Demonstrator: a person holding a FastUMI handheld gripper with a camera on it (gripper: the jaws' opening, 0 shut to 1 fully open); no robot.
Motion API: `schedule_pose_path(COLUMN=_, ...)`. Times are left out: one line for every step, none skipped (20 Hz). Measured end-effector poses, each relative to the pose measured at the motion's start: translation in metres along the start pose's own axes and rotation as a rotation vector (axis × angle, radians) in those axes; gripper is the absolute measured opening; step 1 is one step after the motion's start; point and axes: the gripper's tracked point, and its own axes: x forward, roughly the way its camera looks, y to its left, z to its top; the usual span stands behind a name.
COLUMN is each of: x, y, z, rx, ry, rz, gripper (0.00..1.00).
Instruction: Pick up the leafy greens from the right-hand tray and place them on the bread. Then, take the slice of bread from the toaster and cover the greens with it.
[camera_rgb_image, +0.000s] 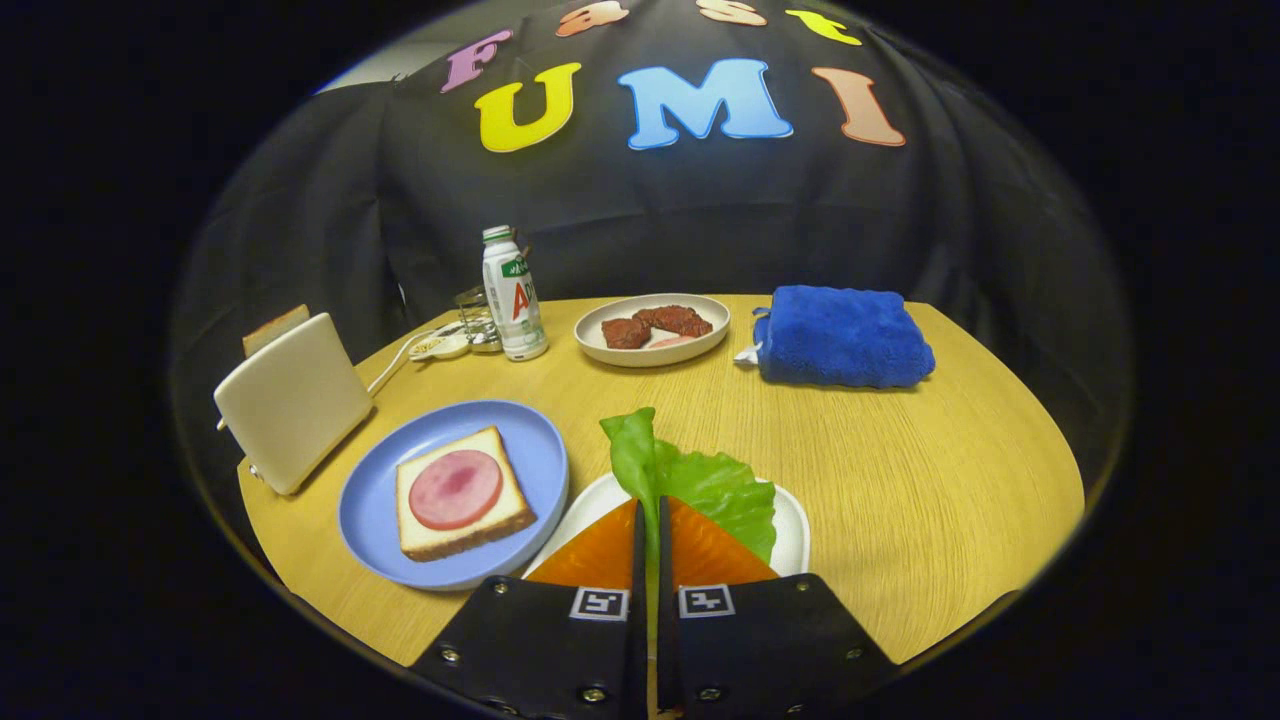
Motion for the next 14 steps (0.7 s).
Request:
schedule_pose_path(x=-0.003, y=0.006, z=0.009, rx=-0.004, ry=-0.019, rz=0.004, gripper=0.04)
schedule_pose_path(x=-0.006, y=0.013, z=0.016, rx=-0.006, ry=-0.035, rz=0.013, gripper=0.04)
schedule_pose_path(x=-0.009, y=0.021, z=0.023, rx=-0.008, ry=-0.046, rz=0.023, gripper=0.04)
schedule_pose_path(x=-0.010, y=0.028, z=0.026, rx=-0.011, ry=-0.053, rz=0.030, gripper=0.04)
schedule_pose_path(x=-0.011, y=0.036, z=0.030, rx=-0.015, ry=-0.058, rz=0.041, gripper=0.04)
schedule_pose_path(x=-0.012, y=0.045, z=0.033, rx=-0.016, ry=-0.061, rz=0.052, gripper=0.04)
schedule_pose_path(x=-0.011, y=0.054, z=0.033, rx=-0.016, ry=-0.061, rz=0.066, gripper=0.04)
schedule_pose_path(x=-0.011, y=0.063, z=0.034, rx=-0.019, ry=-0.059, rz=0.077, gripper=0.04)
schedule_pose_path(x=-0.009, y=0.073, z=0.034, rx=-0.025, ry=-0.059, rz=0.087, gripper=0.04)
schedule_pose_path(x=-0.007, y=0.082, z=0.035, rx=-0.032, ry=-0.057, rz=0.096, gripper=0.04)
schedule_pose_path(x=-0.003, y=0.091, z=0.031, rx=-0.039, ry=-0.049, rz=0.104, gripper=0.04)
schedule_pose_path(x=0.000, y=0.100, z=0.028, rx=-0.044, ry=-0.037, rz=0.115, gripper=0.04)
schedule_pose_path(x=0.005, y=0.109, z=0.023, rx=-0.047, ry=-0.025, rz=0.126, gripper=0.04)
schedule_pose_path(x=0.008, y=0.118, z=0.020, rx=-0.050, ry=-0.015, rz=0.137, gripper=0.04)
